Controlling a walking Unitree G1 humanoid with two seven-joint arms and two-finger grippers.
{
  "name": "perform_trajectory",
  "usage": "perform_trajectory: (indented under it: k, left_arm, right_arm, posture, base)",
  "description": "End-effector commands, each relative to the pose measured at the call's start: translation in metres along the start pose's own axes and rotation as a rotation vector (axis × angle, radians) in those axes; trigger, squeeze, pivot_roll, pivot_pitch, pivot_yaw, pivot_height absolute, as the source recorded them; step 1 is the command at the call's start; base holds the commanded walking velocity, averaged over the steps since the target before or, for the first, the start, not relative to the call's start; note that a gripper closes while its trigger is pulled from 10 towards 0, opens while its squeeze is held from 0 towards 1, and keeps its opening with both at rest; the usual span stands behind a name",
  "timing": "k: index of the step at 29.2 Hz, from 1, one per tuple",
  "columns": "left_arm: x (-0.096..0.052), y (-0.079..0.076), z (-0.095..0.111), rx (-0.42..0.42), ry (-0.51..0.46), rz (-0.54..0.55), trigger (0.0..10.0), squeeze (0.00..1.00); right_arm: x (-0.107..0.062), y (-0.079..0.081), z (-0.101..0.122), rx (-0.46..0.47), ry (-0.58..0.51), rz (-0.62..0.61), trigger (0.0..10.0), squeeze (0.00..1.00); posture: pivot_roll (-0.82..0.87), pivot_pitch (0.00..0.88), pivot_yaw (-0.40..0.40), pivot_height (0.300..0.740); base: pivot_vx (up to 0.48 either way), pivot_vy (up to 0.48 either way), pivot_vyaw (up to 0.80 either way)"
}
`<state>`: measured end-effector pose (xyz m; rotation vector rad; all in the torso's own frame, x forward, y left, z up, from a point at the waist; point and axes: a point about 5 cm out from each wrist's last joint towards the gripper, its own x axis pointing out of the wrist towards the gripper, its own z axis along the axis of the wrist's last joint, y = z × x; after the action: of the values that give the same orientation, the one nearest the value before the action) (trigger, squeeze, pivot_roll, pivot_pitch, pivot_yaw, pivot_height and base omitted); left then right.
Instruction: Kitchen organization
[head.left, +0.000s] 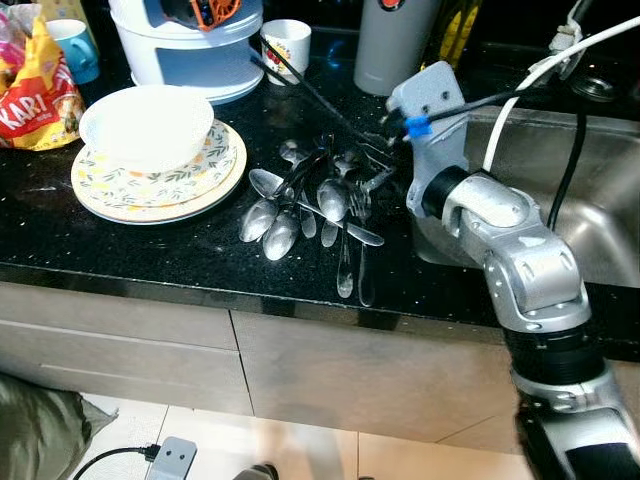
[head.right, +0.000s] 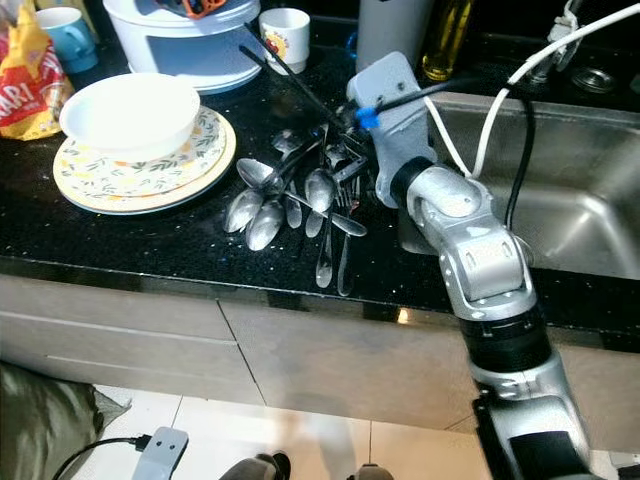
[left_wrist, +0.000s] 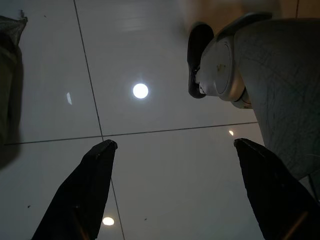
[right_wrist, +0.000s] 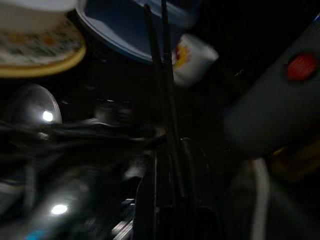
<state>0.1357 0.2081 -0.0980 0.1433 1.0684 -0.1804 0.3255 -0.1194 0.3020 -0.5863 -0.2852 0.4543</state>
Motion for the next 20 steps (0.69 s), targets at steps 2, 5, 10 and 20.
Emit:
perform_trajectory:
  k: [2,5,10,20]
  left_arm:
    - [0.0,-0.006,-0.008,0.004,0.032,-0.023,10.0,0.0]
    - [0.0,-0.006,-0.008,0.004,0.032,-0.023,10.0,0.0]
    - [0.0,-0.007,-0.007,0.002,0.027,-0.024,10.0,0.0]
    - [0.0,-0.007,-0.006,-0.003,0.022,-0.025,10.0,0.0]
  right_arm:
    - [0.001,0.002,0.0,-0.071,-0.011,-0.007,0.0,0.0]
    - [0.0,-0.002,-0.002,-0.114,-0.004,-0.025,0.0,0.0]
    - [0.0,-0.006,-0.003,-0.109,-0.057,-0.046,0.0,0.0]
    - [-0.01,-0.017,-0.001,0.245,-0.232,-0.053,0.0,0.0]
  posture:
    - [0.03,0.134,-0.023,0.74]
    - [0.03,0.133,-0.023,0.74]
    - [0.03,0.128,-0.03,0.74]
    - [0.03,0.117,-0.035,0.74]
  base:
    - [0.0,0.0,0.0]
    - [0.0,0.0,0.0]
    - [0.0,0.0,0.0]
    - [0.0,0.0,0.0]
